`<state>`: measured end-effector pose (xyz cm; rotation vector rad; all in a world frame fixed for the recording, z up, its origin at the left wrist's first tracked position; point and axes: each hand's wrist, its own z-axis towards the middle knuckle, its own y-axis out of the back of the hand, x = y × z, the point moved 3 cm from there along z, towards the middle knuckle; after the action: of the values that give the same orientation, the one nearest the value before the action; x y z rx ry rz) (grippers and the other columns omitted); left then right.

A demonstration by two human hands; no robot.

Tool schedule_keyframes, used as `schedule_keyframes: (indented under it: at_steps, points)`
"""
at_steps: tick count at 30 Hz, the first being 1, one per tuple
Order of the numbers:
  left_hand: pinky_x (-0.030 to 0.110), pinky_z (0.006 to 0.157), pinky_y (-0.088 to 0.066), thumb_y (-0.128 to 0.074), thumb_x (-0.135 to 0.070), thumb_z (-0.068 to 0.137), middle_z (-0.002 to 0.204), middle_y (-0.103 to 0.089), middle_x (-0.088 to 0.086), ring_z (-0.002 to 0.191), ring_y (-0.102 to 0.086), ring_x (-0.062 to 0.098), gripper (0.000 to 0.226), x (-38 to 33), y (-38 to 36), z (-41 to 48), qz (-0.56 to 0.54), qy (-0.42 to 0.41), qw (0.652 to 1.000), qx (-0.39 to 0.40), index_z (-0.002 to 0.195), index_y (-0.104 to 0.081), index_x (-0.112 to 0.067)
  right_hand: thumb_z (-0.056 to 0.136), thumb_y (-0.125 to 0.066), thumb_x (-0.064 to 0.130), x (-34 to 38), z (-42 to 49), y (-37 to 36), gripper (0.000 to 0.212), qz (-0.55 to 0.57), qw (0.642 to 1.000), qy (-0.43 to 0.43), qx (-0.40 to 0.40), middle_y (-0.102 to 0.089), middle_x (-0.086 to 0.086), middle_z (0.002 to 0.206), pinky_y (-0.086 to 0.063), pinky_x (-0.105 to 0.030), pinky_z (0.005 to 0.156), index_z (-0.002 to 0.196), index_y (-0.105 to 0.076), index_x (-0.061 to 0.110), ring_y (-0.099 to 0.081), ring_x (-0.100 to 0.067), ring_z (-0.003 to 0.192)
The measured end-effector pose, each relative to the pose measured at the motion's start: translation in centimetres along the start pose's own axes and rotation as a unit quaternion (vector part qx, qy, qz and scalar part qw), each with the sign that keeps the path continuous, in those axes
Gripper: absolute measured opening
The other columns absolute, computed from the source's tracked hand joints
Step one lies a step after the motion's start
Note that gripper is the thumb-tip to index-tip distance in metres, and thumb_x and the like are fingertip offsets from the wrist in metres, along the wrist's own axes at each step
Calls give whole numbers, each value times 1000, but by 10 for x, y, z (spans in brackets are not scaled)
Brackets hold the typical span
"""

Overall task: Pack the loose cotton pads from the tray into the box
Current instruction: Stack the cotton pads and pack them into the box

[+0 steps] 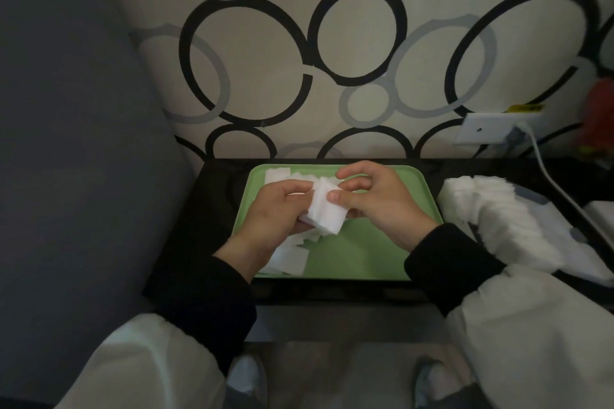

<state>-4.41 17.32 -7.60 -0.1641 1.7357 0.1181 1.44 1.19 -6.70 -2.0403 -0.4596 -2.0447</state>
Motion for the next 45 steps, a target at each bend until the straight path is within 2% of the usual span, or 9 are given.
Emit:
schedule_keyframes:
  at_steps: [5,10,15,20,26,32,37,41,45]
  points:
    - [35,76,-61,-60,-27,98,102,-76,8,93,-74,22,18,-2,-10,-3,-33,23,999,21,105,-71,-15,75,-84,11,-3,-1,5,32,-45,999,-7,-24,-67,-7,80,-53,-32,59,100,-65,8,-64,-18,67]
    - [30,71,-60,-70,-1,88,103,-76,11,88,-75,21,31,1,-19,-4,22,-6,999,37,116,-62,-11,78,-81,32,-9,1,15,25,-148,987,26,-53,-63,-1,94,-53,-36,71,99,-69,25,-61,-15,75]
    - [35,74,-62,-77,-8,83,101,-75,12,90,-74,24,28,2,-30,-3,43,-30,998,35,108,-65,-11,81,-79,15,-4,-6,25,34,-161,985,17,65,-70,-16,101,-54,-31,70,114,-69,11,-65,-19,82]
    - [28,68,-60,-75,-5,85,85,-75,15,72,-73,20,18,0,-48,0,27,-29,999,23,100,-66,-3,84,-76,14,10,-14,54,10,-236,970,35,43,-71,-11,87,-53,-38,76,91,-73,9,-63,-19,77]
    - [30,66,-52,-69,-13,89,81,-76,7,69,-72,19,6,7,-91,6,96,-45,992,66,94,-67,-12,91,-68,13,44,-27,139,18,-245,968,17,-61,-72,-11,99,-58,-35,77,106,-68,5,-69,-22,91]
    - [30,61,-50,-72,-15,85,79,-73,3,68,-70,17,10,22,-150,8,141,-64,981,115,91,-69,-22,82,-75,4,43,-25,196,12,-380,923,-28,-56,-70,-7,82,-48,-12,63,91,-68,3,-64,-7,74]
    - [25,68,-46,-72,-18,85,88,-68,-6,66,-59,2,21,34,-194,14,160,-86,971,154,99,-71,-34,79,-78,14,23,-8,208,23,-463,880,-95,-41,-70,-7,96,-59,-39,81,100,-71,10,-67,-21,89]
    - [24,68,-45,-72,-23,87,85,-63,-6,67,-57,5,19,39,-212,17,172,-92,966,170,105,-71,-30,79,-77,15,10,0,210,21,-551,826,-114,-47,-66,-2,95,-54,-27,67,99,-70,12,-62,-13,80]
    - [14,64,-43,-75,-22,86,81,-62,-8,67,-56,4,15,45,-220,21,206,-91,958,177,101,-73,-23,78,-78,18,3,1,204,24,-605,789,-106,19,-67,4,103,-53,-30,79,102,-72,18,-63,-15,92]
